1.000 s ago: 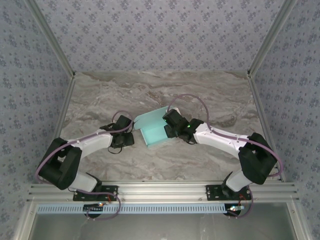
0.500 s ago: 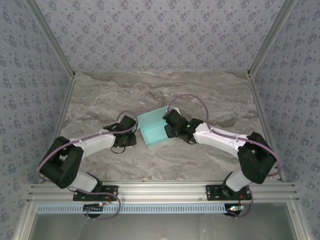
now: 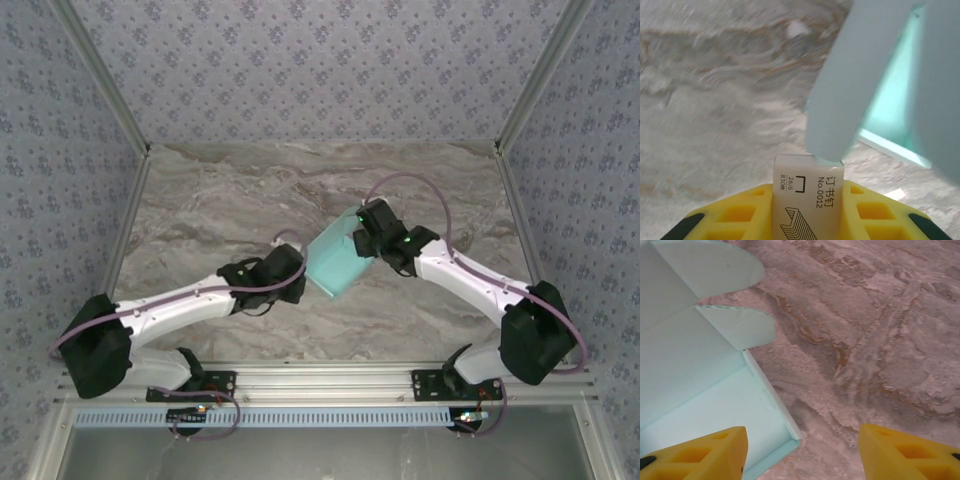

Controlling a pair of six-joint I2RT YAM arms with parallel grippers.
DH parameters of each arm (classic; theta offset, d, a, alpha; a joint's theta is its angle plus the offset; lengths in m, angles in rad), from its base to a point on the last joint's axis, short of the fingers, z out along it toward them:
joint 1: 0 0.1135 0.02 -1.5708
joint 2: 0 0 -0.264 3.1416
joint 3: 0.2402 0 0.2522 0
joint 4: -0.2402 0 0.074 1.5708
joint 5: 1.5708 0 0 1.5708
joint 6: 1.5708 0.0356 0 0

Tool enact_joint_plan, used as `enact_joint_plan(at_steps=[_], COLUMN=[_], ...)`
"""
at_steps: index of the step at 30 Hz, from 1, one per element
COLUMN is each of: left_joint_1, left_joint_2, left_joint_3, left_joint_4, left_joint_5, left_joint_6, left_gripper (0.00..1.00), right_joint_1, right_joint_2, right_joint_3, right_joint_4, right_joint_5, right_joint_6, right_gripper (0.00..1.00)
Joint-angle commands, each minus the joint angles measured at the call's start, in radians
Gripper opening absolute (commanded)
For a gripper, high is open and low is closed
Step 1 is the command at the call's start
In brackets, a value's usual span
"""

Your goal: Fold the paper box

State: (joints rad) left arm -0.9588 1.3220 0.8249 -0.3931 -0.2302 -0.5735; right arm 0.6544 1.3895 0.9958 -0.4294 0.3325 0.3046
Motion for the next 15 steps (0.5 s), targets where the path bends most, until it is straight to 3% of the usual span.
enact_joint_plan(at_steps=[1, 5, 8, 15], left_joint_1=[-0.034, -0.051, -0.045, 0.032], left_joint_2=[0.068, 0.111, 0.114, 0.060], left_joint_3=[0.097, 0.142, 0.149, 0.112], left_joint_4=[-0.027, -0.037, -0.073, -0.090], left_joint_5=[-0.060, -0.058, -0.125, -0.103], left_joint_6=[0.082, 0.093, 0.072, 0.047], left_gripper=[0.28, 0.28, 0.28, 0.28], right_joint_1=[-0.028, -0.076, -0.098, -0.079], right_joint_2=[-0.044, -0.058, -0.067, -0.078], right_joint_3=[-0.045, -0.090, -0.127, -0.193], right_joint_4=[-0.029, -0.024, -0.002, -0.021], right_joint_5=[-0.024, -0.079, -0.166, -0.306], right_joint_6=[-0.014, 0.011, 0.025, 0.050], right_gripper=[0.62, 0.62, 0.62, 0.62])
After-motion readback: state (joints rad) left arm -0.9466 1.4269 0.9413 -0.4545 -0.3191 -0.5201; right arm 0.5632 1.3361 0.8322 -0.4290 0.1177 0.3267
